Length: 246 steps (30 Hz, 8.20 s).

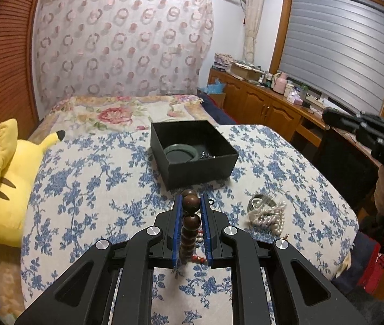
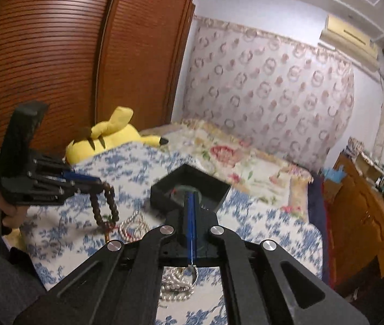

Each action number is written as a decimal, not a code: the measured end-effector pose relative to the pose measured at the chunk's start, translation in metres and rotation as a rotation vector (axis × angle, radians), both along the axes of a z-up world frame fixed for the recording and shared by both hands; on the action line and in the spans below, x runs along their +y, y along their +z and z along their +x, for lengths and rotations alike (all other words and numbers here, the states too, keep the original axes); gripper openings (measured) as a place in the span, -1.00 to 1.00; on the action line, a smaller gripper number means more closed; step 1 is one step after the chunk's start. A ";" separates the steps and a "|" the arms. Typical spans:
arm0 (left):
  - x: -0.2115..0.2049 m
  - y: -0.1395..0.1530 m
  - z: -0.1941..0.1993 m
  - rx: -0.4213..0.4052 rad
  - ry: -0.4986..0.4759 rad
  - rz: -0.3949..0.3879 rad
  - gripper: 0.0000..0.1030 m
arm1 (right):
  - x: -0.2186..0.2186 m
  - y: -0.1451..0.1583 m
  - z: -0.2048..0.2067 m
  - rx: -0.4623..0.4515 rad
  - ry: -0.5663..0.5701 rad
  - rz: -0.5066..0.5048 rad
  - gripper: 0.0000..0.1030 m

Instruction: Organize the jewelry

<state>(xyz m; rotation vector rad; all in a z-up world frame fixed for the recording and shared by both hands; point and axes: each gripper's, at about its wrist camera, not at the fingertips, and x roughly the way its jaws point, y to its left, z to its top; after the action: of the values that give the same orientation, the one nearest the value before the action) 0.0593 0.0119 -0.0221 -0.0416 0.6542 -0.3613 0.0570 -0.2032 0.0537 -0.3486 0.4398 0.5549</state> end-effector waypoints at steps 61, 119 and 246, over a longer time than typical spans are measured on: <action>-0.018 0.051 0.017 -0.109 -0.036 -0.024 -0.76 | -0.009 0.019 0.025 -0.022 -0.034 0.024 -0.84; 0.010 -0.058 0.021 0.168 0.026 0.081 -0.34 | -0.016 -0.136 0.074 0.354 -0.067 -0.024 -0.55; -0.027 -0.007 0.166 0.069 0.079 0.102 0.09 | 0.010 -0.101 0.194 0.321 0.040 0.133 -0.77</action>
<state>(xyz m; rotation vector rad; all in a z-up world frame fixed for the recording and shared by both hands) 0.2255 -0.0149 -0.0286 0.0177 0.7362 -0.2509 0.2511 -0.1929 -0.0475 -0.1402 0.7029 0.6788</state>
